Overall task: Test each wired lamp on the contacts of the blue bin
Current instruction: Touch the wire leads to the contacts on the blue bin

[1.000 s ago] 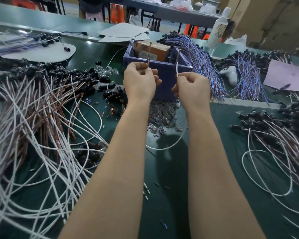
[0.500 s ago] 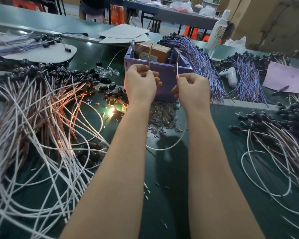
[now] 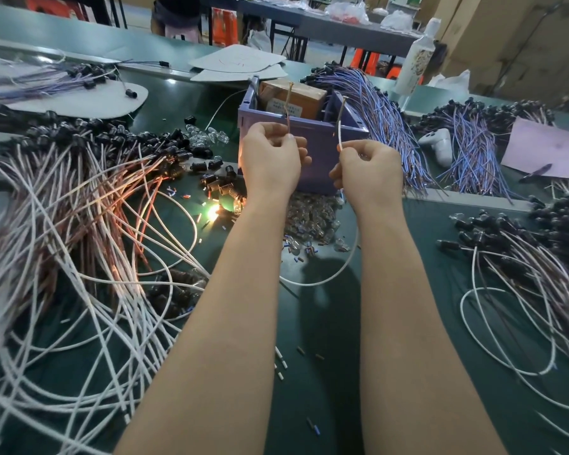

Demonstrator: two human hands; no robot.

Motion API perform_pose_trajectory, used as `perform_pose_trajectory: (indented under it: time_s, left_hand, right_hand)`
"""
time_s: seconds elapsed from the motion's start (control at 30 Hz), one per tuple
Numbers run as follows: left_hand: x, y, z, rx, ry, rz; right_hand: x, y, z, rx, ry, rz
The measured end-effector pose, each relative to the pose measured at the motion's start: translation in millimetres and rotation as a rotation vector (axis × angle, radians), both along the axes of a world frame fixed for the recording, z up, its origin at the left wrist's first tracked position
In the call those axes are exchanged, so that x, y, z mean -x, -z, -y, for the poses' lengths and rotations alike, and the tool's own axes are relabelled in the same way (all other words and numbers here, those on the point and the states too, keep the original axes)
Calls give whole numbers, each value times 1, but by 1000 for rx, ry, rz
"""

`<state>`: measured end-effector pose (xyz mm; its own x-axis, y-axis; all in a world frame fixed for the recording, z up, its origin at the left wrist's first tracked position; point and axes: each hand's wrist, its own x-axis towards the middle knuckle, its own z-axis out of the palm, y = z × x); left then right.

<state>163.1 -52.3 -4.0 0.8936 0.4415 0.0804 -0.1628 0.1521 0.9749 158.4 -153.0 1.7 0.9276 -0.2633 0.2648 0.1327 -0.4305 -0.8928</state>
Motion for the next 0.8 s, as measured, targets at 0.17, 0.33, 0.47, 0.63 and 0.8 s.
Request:
perform_pose_trajectory:
  time_s: [0.17,0.33,0.47,0.63,0.8]
  left_hand:
    - [6,-2,-5,-408,162,-149]
    - [22,-23,-15,-418,-40,1]
    - [32,-31,-31,-224,-169,59]
    - [45,-11,-43,-577,-118,-159]
    - [50,4,-49,-870,125,-514]
  right_hand:
    - [2,-10,9,97,249,69]
    - [23,-24,-12,225,72,294]
    - [37,10,-50,665,-331,-162]
    - [49,50,-72,882,-187,-217]
    - [48,36,-61,523,-92,36]
